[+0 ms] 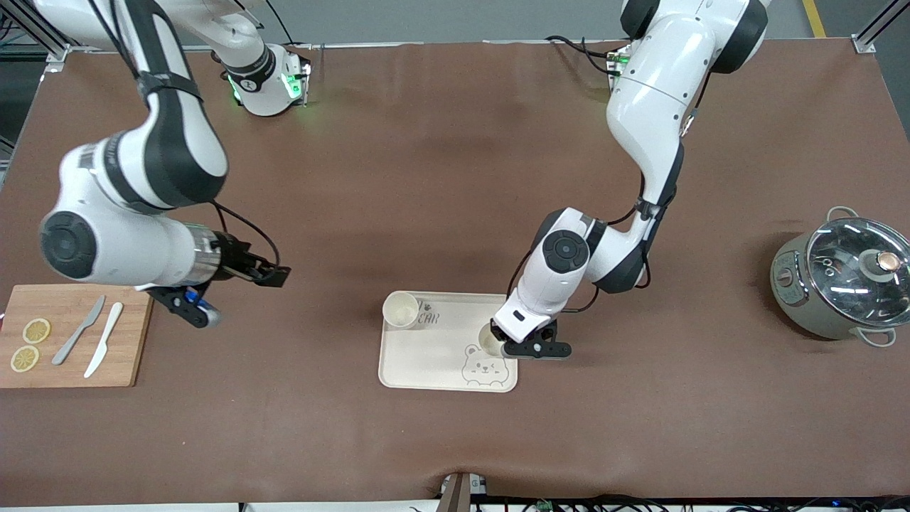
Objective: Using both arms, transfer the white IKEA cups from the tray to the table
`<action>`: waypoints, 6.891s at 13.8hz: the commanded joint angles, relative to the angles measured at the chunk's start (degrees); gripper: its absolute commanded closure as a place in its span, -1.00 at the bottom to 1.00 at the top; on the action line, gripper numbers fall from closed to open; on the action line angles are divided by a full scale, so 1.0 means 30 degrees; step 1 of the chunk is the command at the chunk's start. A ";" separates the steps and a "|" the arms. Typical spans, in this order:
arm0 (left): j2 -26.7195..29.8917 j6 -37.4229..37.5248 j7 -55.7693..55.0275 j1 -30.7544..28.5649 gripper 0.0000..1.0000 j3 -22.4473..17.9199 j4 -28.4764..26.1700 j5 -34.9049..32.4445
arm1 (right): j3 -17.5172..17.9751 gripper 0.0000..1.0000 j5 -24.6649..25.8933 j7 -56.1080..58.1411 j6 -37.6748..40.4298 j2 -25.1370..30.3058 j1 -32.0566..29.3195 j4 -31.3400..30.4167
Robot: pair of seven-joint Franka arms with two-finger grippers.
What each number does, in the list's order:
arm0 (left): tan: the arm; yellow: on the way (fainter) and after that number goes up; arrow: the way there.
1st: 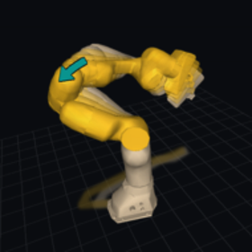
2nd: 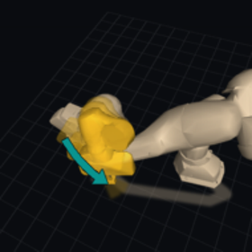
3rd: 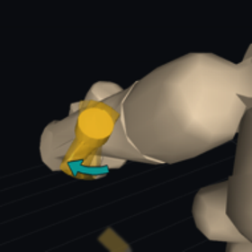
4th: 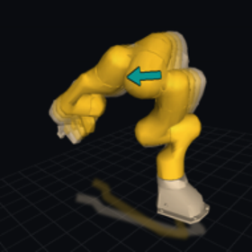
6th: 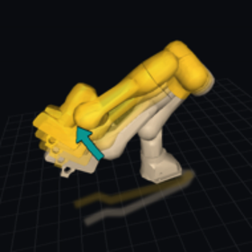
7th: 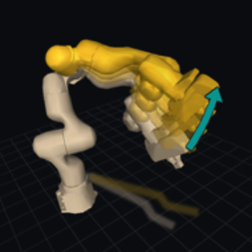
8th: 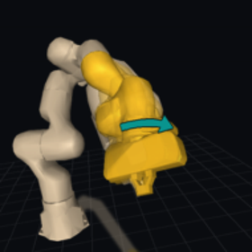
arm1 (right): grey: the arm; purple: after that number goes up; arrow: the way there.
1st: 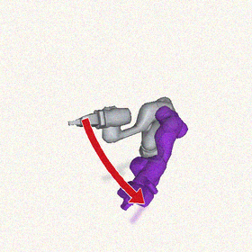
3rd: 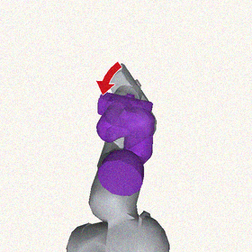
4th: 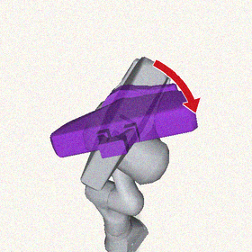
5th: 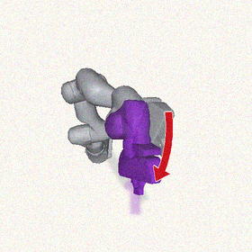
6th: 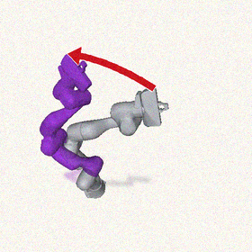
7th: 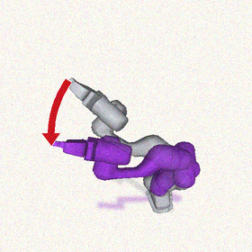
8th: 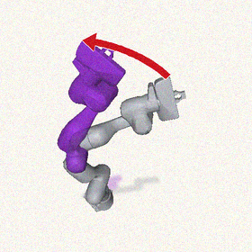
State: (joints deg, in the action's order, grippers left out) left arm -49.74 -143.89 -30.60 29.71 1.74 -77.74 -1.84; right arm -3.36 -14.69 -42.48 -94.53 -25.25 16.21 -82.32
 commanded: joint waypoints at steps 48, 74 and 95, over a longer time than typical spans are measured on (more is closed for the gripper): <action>0.9370 -0.2077 0.5599 -0.9228 -1.00 -0.0112 -1.3227 -0.0501 | -0.0347 1.00 0.3519 1.6520 -0.8916 0.4288 -0.6039 -1.2521; 1.4824 1.8724 0.9146 -1.0546 -1.00 -0.0229 -0.2627 -0.0559 | -0.0200 -1.00 0.3313 1.8934 -0.0899 0.0975 -0.6169 0.0215; 2.0712 1.9222 0.8883 -0.9550 -1.00 0.0328 -0.6517 0.0261 | -0.0024 -1.00 0.5249 1.4304 0.5231 1.0058 -0.5434 -0.1946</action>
State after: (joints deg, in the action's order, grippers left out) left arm 12.06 -85.72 -3.98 1.42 2.66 -97.02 -1.07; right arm -3.20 1.11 0.38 -77.25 3.94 1.30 -86.49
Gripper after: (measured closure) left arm 0.000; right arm 0.000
